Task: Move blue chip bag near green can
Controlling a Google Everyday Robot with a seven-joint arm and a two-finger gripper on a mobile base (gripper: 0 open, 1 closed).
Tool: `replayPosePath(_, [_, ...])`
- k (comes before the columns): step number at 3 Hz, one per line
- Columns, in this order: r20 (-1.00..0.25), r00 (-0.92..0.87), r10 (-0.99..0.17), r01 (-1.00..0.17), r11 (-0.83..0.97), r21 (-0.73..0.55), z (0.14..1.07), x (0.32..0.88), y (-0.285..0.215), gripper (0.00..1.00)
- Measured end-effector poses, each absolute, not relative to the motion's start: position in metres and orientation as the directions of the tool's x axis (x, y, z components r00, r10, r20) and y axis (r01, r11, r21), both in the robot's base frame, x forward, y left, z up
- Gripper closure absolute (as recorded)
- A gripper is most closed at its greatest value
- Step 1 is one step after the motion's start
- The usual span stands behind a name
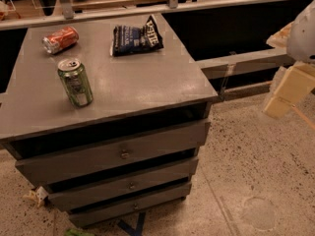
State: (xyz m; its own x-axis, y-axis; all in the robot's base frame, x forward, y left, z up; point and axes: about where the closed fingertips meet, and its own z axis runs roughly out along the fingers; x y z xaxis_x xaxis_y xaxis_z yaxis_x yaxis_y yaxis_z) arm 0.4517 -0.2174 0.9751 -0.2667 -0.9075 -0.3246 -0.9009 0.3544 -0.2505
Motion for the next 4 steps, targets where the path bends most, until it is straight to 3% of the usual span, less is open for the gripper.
replayPosePath(2, [-0.669,-0.379,-0.639,-0.798,0.592,-0.113,0.918,0.469,-0.231,0.00])
replayPosePath(4, [-0.870,-0.245,-0.428,-0.701,0.698,-0.146,0.918,0.534,-0.215,0.00])
